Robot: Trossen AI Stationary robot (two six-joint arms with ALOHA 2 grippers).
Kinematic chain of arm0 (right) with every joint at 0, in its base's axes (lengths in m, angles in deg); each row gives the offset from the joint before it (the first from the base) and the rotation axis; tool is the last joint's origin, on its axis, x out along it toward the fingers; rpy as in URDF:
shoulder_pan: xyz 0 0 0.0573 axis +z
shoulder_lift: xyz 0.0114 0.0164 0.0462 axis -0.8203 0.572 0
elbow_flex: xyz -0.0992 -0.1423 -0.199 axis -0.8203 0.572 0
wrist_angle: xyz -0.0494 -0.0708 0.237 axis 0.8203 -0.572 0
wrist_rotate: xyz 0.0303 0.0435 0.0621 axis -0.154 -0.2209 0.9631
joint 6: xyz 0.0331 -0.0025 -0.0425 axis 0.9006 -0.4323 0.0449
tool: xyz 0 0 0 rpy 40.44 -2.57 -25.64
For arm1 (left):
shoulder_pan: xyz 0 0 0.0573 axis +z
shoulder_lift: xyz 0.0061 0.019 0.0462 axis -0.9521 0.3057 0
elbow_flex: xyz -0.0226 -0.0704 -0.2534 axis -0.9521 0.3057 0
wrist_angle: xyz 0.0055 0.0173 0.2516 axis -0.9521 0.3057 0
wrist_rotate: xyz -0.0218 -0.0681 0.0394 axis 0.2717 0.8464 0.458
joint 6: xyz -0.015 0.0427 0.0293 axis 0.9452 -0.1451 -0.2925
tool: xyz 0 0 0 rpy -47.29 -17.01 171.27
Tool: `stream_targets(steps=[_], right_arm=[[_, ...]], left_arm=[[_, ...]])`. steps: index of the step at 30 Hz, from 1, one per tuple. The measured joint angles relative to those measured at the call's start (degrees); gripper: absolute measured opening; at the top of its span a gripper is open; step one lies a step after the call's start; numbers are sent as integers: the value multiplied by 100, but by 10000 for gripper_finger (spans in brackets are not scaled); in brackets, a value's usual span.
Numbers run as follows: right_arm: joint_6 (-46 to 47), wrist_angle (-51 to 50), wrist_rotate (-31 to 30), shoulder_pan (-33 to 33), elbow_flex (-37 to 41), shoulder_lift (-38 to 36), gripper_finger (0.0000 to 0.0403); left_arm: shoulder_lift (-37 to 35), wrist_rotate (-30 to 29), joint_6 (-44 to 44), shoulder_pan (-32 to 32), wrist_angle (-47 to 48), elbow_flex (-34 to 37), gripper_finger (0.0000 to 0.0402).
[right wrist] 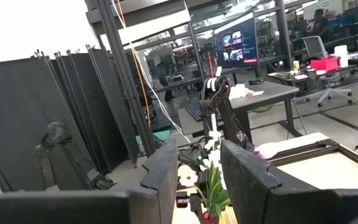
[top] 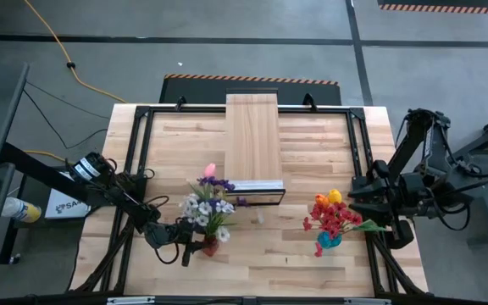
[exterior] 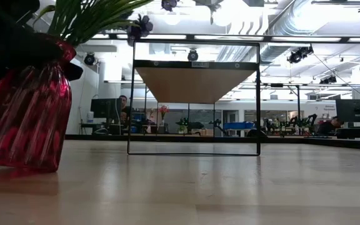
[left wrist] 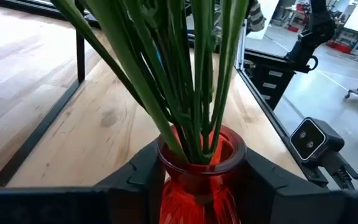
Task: Pick and place flowers into a vace then onto a shelf
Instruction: Put the red vase with flowers on the shelf
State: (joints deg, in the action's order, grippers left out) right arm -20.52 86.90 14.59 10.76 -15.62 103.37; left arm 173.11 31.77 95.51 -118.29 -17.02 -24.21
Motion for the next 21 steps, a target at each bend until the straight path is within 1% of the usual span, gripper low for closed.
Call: stream_targets(steps=[10, 16, 21], right_arm=[[-1, -2, 6, 0, 0, 0, 114], [-2, 0, 4, 1, 2, 0, 114], [-2, -2, 2, 1, 2, 0, 114]], left_arm=[[18, 86, 7, -2, -171, 1, 178], [22, 180, -9, -7, -188, -182, 177], [-311, 107, -210, -4, -222, -310, 177]])
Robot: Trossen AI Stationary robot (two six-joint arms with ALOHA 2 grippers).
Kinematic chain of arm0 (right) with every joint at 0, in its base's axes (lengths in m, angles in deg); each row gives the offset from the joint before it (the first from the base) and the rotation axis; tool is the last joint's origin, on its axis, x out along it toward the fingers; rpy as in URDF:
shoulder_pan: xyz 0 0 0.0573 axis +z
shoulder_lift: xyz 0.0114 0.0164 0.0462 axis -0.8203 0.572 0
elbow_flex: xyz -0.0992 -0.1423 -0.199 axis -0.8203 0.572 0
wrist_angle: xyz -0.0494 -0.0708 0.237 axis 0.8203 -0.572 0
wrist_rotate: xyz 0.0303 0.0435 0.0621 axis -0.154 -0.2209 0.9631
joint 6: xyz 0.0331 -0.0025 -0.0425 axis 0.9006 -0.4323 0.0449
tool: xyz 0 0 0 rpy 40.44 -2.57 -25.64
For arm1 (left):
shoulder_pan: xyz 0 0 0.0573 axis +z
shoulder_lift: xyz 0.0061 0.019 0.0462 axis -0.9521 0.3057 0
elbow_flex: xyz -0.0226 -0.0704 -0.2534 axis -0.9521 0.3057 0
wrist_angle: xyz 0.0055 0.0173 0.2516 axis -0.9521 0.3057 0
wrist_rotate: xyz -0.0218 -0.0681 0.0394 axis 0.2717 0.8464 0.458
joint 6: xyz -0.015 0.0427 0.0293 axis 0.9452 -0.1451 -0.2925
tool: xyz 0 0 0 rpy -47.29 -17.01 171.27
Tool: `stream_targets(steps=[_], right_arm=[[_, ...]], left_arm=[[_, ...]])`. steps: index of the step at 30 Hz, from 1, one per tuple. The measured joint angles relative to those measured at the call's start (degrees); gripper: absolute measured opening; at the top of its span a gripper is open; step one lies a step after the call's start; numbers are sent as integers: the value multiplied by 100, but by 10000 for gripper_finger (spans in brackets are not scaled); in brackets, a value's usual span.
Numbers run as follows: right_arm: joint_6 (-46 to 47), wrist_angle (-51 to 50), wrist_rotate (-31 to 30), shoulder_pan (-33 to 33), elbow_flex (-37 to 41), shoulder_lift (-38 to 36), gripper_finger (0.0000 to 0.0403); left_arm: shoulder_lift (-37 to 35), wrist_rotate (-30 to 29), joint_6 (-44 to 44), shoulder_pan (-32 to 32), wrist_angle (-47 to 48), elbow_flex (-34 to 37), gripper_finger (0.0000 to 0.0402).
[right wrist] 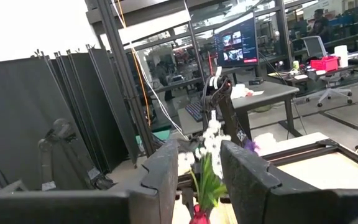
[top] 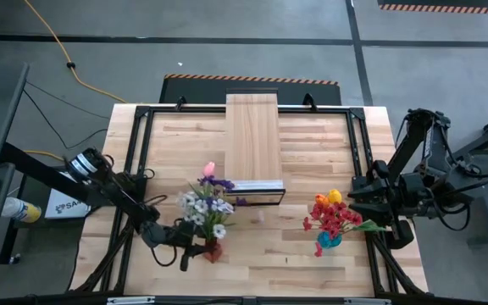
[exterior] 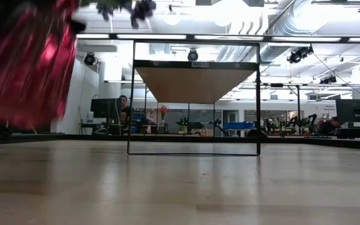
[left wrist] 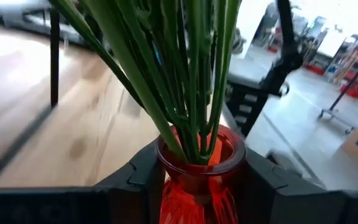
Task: Pick and place flowers into a vace then onto a shelf
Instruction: Put the red vase with flowers on the shelf
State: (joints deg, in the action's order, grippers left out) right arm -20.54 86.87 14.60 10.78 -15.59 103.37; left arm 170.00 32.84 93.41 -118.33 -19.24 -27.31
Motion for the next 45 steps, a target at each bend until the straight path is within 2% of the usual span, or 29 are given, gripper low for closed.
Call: stream_targets(steps=[3, 11, 17, 21, 24, 28, 34, 41, 45], right_arm=[[-34, 2, -1, -2, 0, -4, 114], [-295, 127, -33, -2, 9, -11, 114], [-548, 178, -16, -2, 9, -38, 114], [-648, 177, 4, -2, 9, -99, 114], [-777, 179, 3, -2, 9, -174, 114], [-1182, 179, -26, -2, 9, -316, 114], [-1897, 179, -31, -2, 9, -598, 114], [-2455, 179, -31, -2, 9, -977, 114], [-2724, 144, -31, -2, 9, -1155, 114]], left_arm=[[-374, -82, -283, 1, 14, -64, 177], [-1488, -778, -1163, 95, 404, -476, 177], [-2146, -818, -1481, 620, 2385, -1576, 177], [-2220, -620, -1479, 1195, 4044, -2513, 177], [-2218, -336, -1479, 1702, 4727, -3117, 177], [-2220, 301, -1537, 2545, 4726, -3524, 177], [-2218, 1185, -1598, 3793, 4273, -3594, 177], [-1690, 1698, -1433, 4710, 3809, -3627, 177], [-1208, 1811, -1570, 5044, 3792, -3976, 177]])
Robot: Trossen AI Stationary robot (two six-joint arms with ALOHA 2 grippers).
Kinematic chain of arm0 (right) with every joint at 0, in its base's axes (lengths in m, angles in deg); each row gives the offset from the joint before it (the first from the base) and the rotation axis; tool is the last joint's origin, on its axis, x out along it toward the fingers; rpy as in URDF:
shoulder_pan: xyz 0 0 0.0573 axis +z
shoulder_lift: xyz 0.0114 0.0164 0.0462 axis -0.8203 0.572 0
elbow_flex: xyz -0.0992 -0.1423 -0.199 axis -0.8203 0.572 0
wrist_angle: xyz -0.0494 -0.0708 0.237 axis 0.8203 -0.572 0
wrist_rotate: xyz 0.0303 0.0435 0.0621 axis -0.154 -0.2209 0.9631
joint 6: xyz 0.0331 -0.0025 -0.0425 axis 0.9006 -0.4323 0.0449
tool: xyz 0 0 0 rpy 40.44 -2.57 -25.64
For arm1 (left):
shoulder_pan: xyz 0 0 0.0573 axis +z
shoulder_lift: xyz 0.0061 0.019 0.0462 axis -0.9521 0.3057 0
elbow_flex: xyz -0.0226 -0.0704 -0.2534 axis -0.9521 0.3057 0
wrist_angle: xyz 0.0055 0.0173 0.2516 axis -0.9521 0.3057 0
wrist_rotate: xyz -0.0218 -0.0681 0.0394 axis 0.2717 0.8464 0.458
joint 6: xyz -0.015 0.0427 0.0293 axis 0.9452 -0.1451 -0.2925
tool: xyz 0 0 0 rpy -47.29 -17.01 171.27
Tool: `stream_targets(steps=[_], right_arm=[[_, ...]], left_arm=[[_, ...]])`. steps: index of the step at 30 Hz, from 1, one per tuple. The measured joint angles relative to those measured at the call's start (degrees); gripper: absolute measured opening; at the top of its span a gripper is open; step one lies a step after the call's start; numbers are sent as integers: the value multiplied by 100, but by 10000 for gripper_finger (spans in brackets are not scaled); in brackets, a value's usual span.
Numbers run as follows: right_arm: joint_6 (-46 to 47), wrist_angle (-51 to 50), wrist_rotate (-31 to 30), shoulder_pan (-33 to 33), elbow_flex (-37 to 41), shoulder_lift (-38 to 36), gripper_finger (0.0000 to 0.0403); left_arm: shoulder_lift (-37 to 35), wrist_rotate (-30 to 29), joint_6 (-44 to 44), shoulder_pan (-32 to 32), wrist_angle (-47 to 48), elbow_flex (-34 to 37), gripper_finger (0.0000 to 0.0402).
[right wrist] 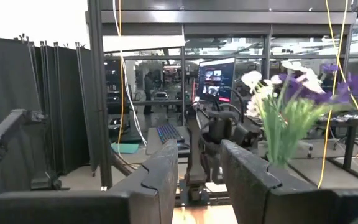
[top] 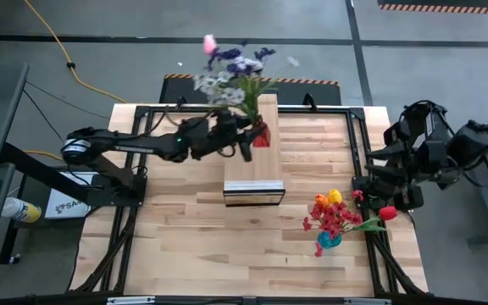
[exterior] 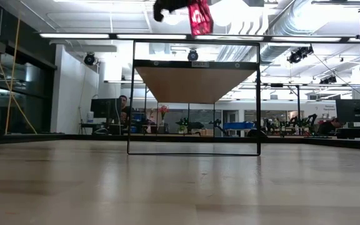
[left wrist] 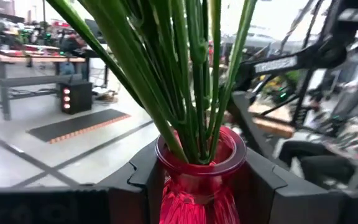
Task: Pick and place flowers into a vace then onto a shelf
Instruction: Put the red vase with flowers on the shelf
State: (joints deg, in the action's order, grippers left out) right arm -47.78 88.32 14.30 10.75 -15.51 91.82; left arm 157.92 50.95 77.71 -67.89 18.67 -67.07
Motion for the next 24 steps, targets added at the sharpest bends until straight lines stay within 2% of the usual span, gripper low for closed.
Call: stream_targets(steps=[4, 9, 17, 20, 24], right_arm=[[-89, -184, -3, 0, 0, -173, 114], [-87, -400, 2, 4, -2, -307, 114], [-89, -752, -116, 4, -2, -381, 114], [-131, -772, -261, 4, -2, -401, 114], [-379, -769, -425, 4, -2, -401, 114]], left_arm=[[477, 192, -273, 375, 67, -476, 177], [839, 266, -581, 927, 800, -961, 177], [968, 968, -317, 1885, 953, -988, 177], [968, 1139, -336, 2105, 960, -988, 177], [1017, 1696, -323, 2315, 960, -988, 177]])
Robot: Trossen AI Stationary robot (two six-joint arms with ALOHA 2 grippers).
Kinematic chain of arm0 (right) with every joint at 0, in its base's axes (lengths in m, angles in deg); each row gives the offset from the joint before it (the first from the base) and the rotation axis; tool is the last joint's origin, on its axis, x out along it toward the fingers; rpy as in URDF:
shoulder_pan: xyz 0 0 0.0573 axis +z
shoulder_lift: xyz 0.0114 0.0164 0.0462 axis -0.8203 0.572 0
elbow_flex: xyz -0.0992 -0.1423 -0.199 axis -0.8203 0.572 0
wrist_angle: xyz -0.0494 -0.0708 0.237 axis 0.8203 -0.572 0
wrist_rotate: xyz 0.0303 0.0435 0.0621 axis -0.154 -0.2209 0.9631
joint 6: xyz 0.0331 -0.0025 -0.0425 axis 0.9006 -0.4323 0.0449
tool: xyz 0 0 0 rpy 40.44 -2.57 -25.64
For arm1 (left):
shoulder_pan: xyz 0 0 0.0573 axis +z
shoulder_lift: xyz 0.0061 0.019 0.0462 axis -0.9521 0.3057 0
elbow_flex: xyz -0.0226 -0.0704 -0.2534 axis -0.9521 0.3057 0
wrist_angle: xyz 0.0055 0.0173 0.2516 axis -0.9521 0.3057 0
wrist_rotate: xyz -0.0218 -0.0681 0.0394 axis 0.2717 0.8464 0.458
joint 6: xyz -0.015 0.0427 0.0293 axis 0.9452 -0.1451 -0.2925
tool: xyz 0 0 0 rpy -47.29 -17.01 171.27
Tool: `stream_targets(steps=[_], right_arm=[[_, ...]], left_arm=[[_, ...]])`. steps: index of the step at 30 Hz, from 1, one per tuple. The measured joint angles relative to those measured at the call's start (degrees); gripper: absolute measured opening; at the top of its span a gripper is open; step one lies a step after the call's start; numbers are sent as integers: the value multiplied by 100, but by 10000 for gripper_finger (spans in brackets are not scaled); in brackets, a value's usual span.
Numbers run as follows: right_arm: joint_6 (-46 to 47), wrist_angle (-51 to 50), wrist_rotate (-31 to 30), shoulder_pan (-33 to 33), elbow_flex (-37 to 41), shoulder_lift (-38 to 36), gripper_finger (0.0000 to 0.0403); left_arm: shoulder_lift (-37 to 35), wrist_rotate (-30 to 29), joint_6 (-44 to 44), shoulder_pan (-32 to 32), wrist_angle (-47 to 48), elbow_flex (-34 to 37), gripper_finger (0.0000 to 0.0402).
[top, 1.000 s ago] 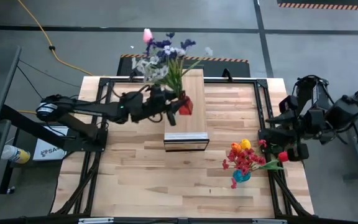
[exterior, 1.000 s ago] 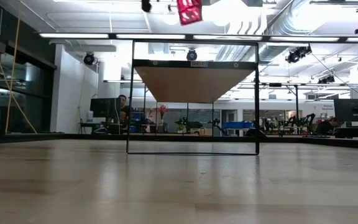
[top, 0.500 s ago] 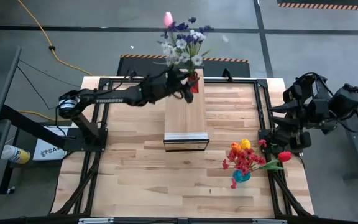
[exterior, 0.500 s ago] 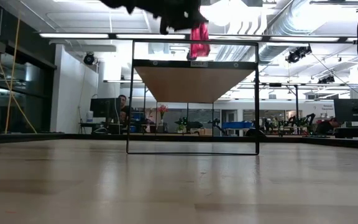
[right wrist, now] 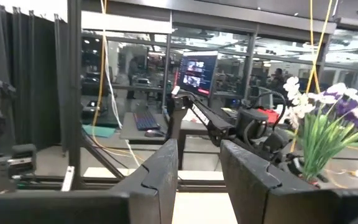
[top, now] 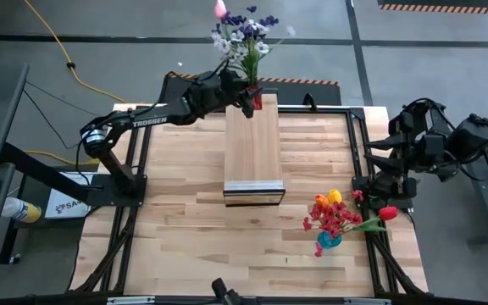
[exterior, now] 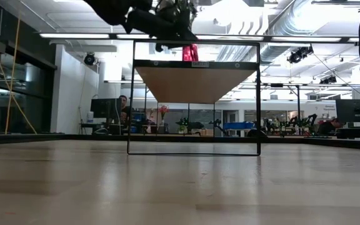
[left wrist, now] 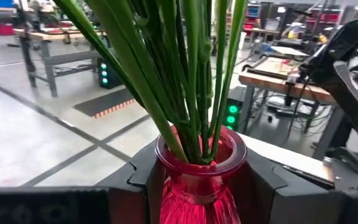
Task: Pick and place flowers into a vace then onto a shelf
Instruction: Put the red vase with flowers on the shelf
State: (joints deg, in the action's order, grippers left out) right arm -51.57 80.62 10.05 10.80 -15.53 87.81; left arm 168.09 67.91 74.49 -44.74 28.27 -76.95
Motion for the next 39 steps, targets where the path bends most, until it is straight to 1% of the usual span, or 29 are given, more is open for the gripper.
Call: stream_targets(steps=[4, 9, 16, 20, 25, 32, 34, 39], right_arm=[[-202, 52, -47, 1, 0, -2, 114], [-208, 66, -282, 0, 0, -2, 114], [-208, 70, -318, 2, 0, -2, 114], [-210, 70, -318, 2, 0, -2, 114], [-239, 70, -324, 2, 0, -2, 114], [-245, 72, -324, 2, 0, -2, 114], [-245, 72, -324, 2, 0, -2, 114], [-243, 72, -324, 2, 0, -2, 114]], left_arm=[[217, 134, -128, 0, 47, -1, 177], [437, 136, -223, -9, -5, 0, 177], [614, 127, -184, -2, 25, 28, 177], [614, 126, -69, -4, -240, 336, 177], [611, 127, 166, -4, -953, 765, 177], [609, 277, 181, -9, -1015, 822, 177], [609, 320, 183, -9, -1003, 822, 183], [600, 359, 183, -9, -865, 822, 214]])
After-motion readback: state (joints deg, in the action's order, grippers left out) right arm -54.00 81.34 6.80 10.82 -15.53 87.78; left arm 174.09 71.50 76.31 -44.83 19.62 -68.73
